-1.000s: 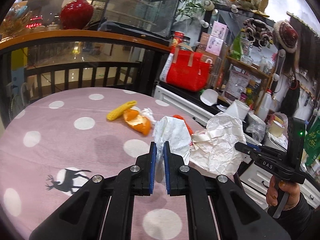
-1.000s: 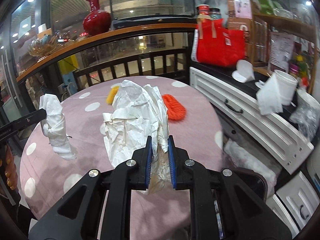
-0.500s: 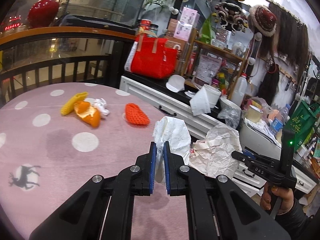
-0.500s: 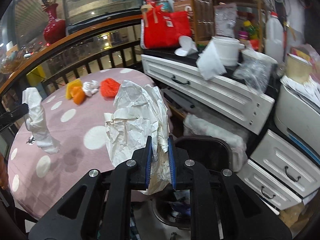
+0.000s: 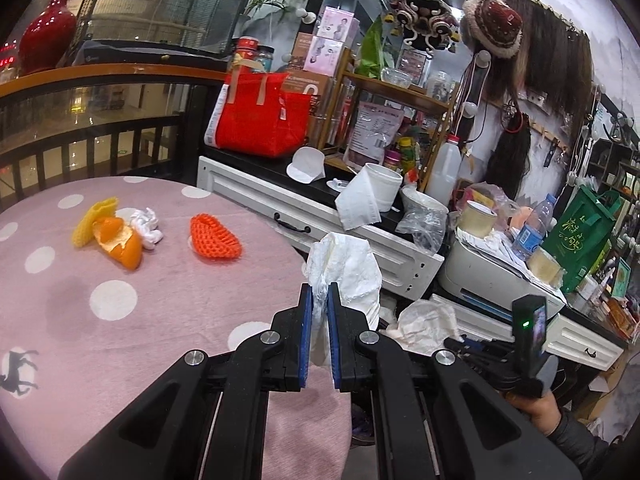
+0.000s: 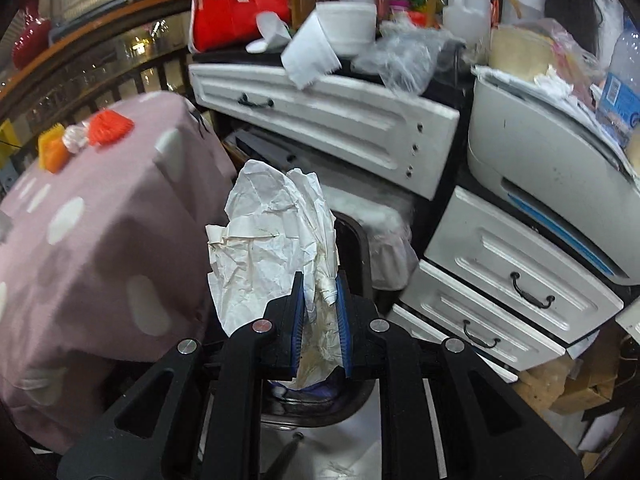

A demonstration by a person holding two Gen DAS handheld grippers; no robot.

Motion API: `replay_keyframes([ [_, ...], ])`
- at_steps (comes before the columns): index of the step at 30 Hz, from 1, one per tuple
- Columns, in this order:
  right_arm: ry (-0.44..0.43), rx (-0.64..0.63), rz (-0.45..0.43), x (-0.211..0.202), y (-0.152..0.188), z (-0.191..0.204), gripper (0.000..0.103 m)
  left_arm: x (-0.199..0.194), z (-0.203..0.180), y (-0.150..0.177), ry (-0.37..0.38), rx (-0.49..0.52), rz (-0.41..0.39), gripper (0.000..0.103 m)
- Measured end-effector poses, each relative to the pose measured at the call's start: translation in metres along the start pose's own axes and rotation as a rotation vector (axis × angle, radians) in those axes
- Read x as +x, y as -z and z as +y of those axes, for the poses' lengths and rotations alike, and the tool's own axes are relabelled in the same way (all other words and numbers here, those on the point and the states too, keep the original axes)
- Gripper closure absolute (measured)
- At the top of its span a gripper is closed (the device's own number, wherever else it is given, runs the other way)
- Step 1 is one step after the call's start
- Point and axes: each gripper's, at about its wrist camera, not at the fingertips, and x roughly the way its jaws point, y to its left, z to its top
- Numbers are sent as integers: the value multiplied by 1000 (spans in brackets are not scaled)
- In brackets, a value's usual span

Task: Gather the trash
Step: 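Carry the paper to the bin and open the right tool to drop it, then lower the left tool into the bin and open it to drop the tissue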

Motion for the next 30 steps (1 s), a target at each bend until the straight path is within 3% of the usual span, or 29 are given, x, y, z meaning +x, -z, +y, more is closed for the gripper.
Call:
replay_keyframes([
  [13, 79, -65, 165, 85, 31, 18, 86, 22, -25, 0, 60, 25, 31, 95],
  [14, 89, -64, 175, 90, 32, 18, 83, 23, -26, 0, 65, 23, 36, 95],
  [15, 99, -63, 185, 94, 33, 18, 74, 24, -26, 1, 69, 21, 39, 95],
  [16, 109, -63, 192, 97, 35, 19, 53, 25, -27, 1, 71, 20, 41, 95],
  [18, 123, -51, 168, 94, 39, 19, 29, 26, -27, 2, 73, 19, 45, 95],
  [30, 99, 75, 81, 48, 31, -8, 28, 43, -43, 7, 136, 16, 90, 95],
])
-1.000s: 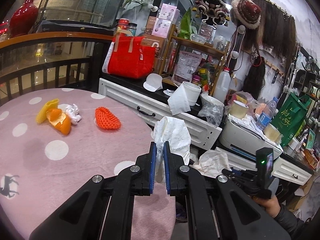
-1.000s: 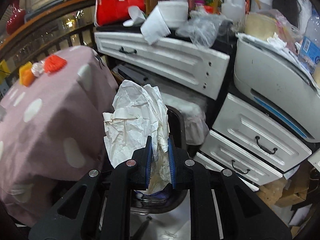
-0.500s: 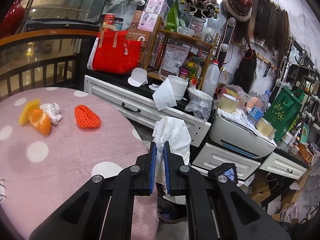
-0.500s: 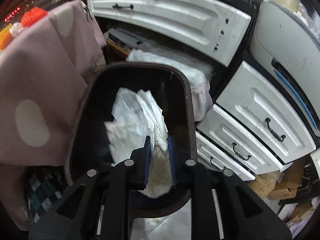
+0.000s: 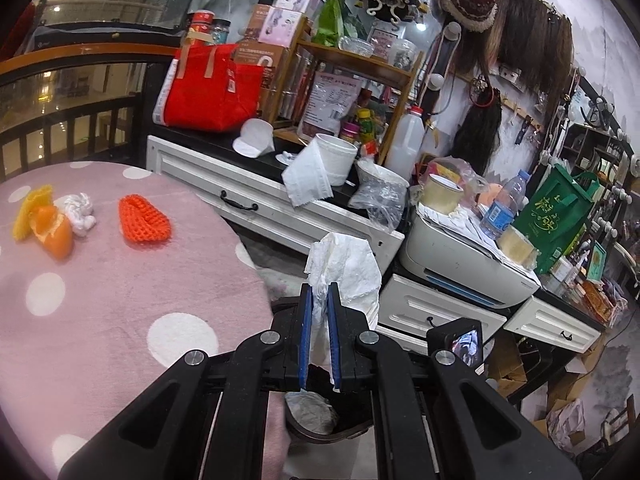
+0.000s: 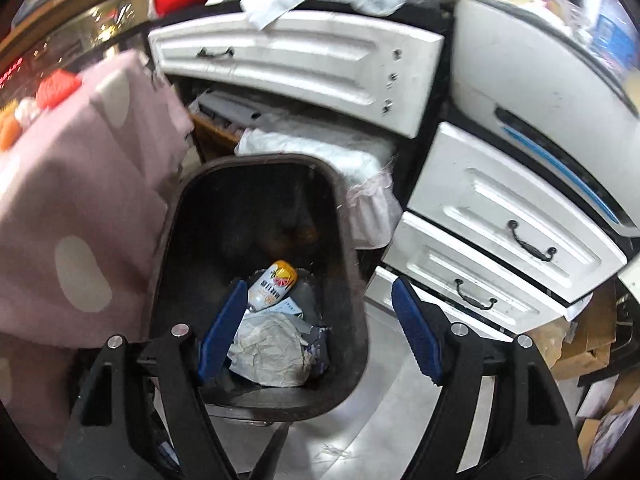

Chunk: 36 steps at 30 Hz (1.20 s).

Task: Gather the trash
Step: 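Lower the left tool into the bin and open it to drop the tissue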

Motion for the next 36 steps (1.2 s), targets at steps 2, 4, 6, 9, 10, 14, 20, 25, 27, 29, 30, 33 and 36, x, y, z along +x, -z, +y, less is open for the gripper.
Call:
replay_keyframes([
  [2, 1, 35, -15, -10, -3, -9, 27, 10, -7, 1, 26, 4, 19, 95],
  [4, 4, 64, -30, -20, -6, -17, 27, 25, -14, 5, 56, 11, 50, 95],
  [6, 6, 87, -45, -28, -9, -24, 27, 44, -21, 11, 79, 8, 95, 95],
  [9, 5, 121, -74, -40, -13, -35, 27, 70, -28, 22, 94, -2, 159, 95],
  [10, 4, 136, -84, -44, -14, -40, 27, 81, -31, 29, 90, 6, 185, 95],
  [14, 18, 179, -105, -51, -16, -54, 27, 116, -42, 50, 76, 29, 264, 95],
  [20, 32, 218, -103, -51, -12, -67, 27, 151, -45, 70, 36, 44, 336, 95],
  [25, 26, 238, -95, -49, -10, -74, 27, 169, -43, 79, 3, 46, 381, 95],
  [27, 26, 236, -96, -48, -10, -74, 27, 176, -42, 83, 6, 39, 404, 91],
  [29, 28, 233, -97, -48, -11, -73, 27, 179, -41, 87, 2, 40, 425, 46],
  [30, 28, 233, -97, -48, -11, -73, 26, 181, -42, 88, -10, 44, 428, 30],
  [33, 25, 241, -99, -49, -11, -74, 25, 181, -42, 94, -24, 55, 433, 12],
  [36, 17, 252, -106, -52, -11, -75, 23, 188, -45, 99, -36, 93, 480, 9],
])
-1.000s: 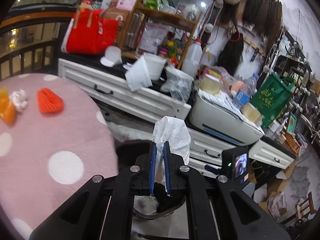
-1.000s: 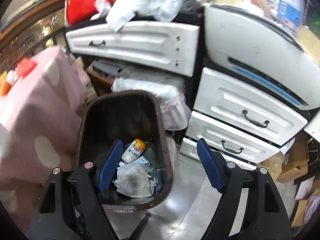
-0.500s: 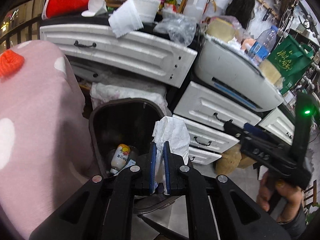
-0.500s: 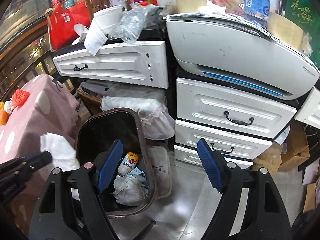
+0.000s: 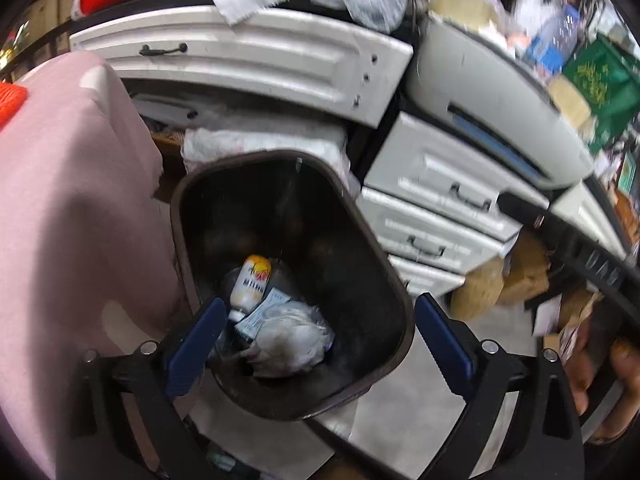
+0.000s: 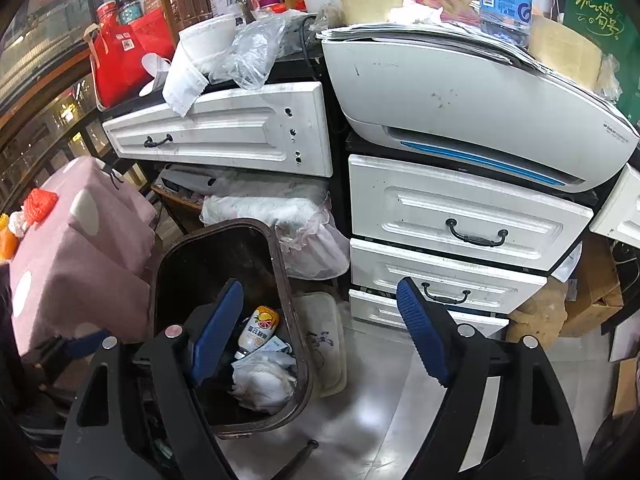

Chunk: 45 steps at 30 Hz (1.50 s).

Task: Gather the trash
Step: 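Lower the left tool into the bin and open it to drop the tissue, then move both tools back over the table toward the foam nets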

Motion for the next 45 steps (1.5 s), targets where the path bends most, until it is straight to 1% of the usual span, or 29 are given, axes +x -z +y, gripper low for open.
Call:
replay_keyframes([
  [3, 0, 1, -19, -5, -2, 1, 20, -4, -6, 5, -2, 30, -5, 9],
  [7, -10, 3, -36, -9, -5, 1, 16, -23, -16, 10, -13, 82, -51, 8],
  [12, -50, -4, -47, -15, -6, 8, 16, -53, -21, 16, 5, 108, -99, 6],
  [21, -132, -93, -107, -36, -14, 46, 16, -109, -12, 22, -30, 116, -216, 6],
  [27, -219, -152, -118, -47, -17, 79, 16, -146, 6, 22, -65, 94, -293, 6],
  [31, -285, -219, -108, -49, -15, 112, 16, -167, 28, 25, -104, 71, -321, 6],
  [36, -378, -283, -80, -49, -15, 151, 16, -187, 63, 29, -170, 10, -340, 6],
  [40, -463, -334, -51, -48, -16, 190, 16, -208, 98, 37, -235, -48, -357, 6],
  [44, -523, -407, -43, -53, -15, 230, 16, -227, 139, 50, -322, -124, -375, 6],
  [45, -533, -428, -43, -54, -14, 240, 16, -232, 147, 54, -332, -140, -378, 6],
])
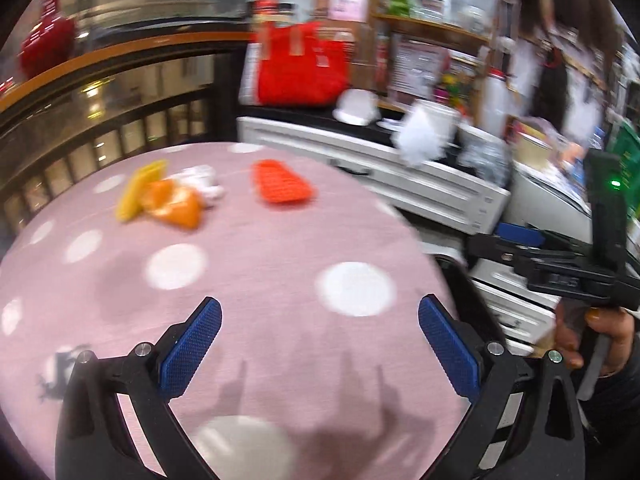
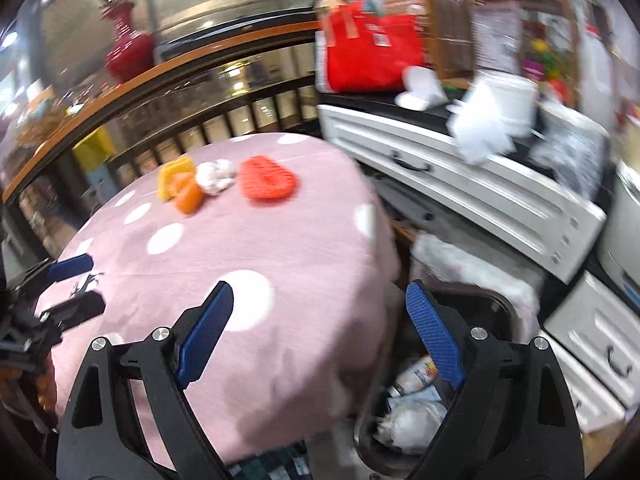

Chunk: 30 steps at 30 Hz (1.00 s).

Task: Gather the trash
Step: 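Move both tools back over the table toward the foam nets, then grasp the yellow foam net with the left tool while the right tool grasps the orange net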

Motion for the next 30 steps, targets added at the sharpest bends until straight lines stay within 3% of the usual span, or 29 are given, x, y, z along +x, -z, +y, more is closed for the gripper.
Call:
replay_keyframes([
  [5, -70, -106, 26, 24, -19, 46, 16, -2, 60, 2, -81, -93, 11, 6],
  [11, -82, -199, 84, 69, -40, 84, 16, -2, 117, -4, -147, -146, 3, 6],
  [16, -60, -249, 114, 108, -62, 98, 16, 18, 158, -20, -206, -121, 10, 15],
  [24, -18, -252, 182, 169, -92, 94, 17, 90, 201, -57, -270, -21, 96, 32],
  [30, 20, -296, 222, 206, -106, 96, 27, 140, 216, -75, -275, 52, 148, 41],
])
